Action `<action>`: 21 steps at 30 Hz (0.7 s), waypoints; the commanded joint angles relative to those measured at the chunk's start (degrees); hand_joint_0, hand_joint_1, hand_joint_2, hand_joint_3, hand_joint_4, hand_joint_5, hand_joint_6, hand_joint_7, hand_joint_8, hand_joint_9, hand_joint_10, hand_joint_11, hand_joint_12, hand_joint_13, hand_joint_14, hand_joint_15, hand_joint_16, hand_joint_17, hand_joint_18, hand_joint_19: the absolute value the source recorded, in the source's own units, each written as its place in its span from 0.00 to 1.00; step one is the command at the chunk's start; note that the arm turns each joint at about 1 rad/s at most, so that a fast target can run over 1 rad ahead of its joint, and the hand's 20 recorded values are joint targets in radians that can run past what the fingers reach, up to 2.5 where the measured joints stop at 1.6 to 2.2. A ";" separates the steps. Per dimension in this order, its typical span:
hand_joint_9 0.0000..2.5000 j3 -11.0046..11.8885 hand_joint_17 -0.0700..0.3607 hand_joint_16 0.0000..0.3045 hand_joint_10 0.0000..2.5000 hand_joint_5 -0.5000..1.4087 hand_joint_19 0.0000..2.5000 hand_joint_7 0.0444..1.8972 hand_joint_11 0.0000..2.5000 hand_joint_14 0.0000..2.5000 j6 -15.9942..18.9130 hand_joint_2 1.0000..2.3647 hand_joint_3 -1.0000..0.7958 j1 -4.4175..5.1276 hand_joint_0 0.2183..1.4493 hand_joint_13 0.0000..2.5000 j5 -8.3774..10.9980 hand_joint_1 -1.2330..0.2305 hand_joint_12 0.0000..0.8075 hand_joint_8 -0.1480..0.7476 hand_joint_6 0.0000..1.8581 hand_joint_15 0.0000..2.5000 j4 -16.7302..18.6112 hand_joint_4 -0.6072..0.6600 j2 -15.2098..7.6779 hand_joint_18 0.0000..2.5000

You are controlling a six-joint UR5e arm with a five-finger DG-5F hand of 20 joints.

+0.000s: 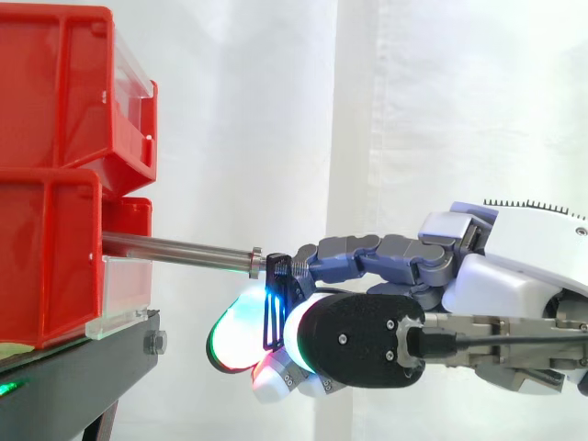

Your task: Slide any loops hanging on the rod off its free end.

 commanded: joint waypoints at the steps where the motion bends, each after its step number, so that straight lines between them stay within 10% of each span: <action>1: 0.26 0.59 0.44 0.18 0.01 0.20 0.11 0.61 0.21 0.00 0.01 0.00 0.31 0.05 0.26 0.21 -0.11 0.42 0.48 0.50 0.27 0.10 -0.13 0.69 0.02 0.22; 21: 0.27 1.64 0.43 0.17 0.01 0.17 0.11 0.39 0.22 0.00 0.01 0.01 0.37 -0.31 0.29 0.22 -0.28 0.40 0.47 0.49 0.42 0.10 -1.19 0.65 0.02 0.22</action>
